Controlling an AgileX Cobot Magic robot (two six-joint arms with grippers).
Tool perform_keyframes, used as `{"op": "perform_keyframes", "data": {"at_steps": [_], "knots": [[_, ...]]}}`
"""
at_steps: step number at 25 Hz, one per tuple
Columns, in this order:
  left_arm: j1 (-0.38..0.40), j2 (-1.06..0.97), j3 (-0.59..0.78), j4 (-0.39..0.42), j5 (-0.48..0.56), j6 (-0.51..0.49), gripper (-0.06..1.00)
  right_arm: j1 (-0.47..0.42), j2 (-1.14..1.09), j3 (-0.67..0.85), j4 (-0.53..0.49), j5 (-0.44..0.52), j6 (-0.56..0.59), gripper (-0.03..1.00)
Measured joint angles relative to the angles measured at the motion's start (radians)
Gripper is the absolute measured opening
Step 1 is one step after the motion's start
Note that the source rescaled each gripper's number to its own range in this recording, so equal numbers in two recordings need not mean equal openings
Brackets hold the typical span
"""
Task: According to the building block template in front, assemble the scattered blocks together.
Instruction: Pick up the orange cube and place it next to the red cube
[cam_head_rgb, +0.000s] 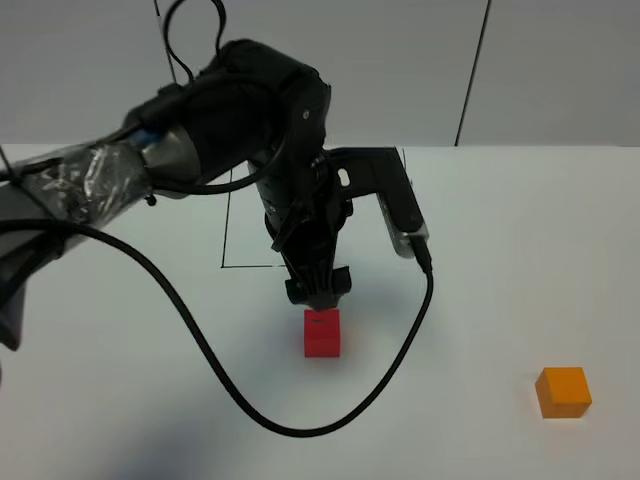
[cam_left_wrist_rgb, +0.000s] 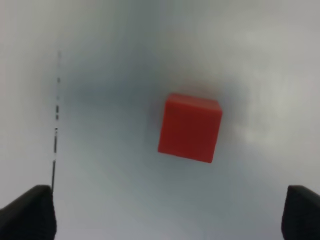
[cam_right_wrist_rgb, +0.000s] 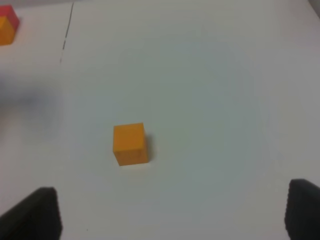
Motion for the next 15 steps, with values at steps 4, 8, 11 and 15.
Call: {"op": "perform_keyframes", "data": {"at_steps": [4, 8, 11, 15], "knots": [[0.01, -0.077, 0.0, 0.005, 0.0, -0.123, 0.98, 0.0, 0.0, 0.0, 0.0, 0.0, 0.0, 0.79], [0.054, -0.133, 0.0, 0.02, 0.004, -0.247, 0.96, 0.0, 0.0, 0.0, 0.0, 0.0, 0.0, 0.79], [0.11, -0.167, 0.0, 0.033, 0.029, -0.319, 0.94, 0.0, 0.0, 0.0, 0.0, 0.0, 0.0, 0.79], [0.198, -0.208, 0.0, 0.044, 0.065, -0.371, 0.92, 0.0, 0.0, 0.0, 0.0, 0.0, 0.0, 0.79]]}}
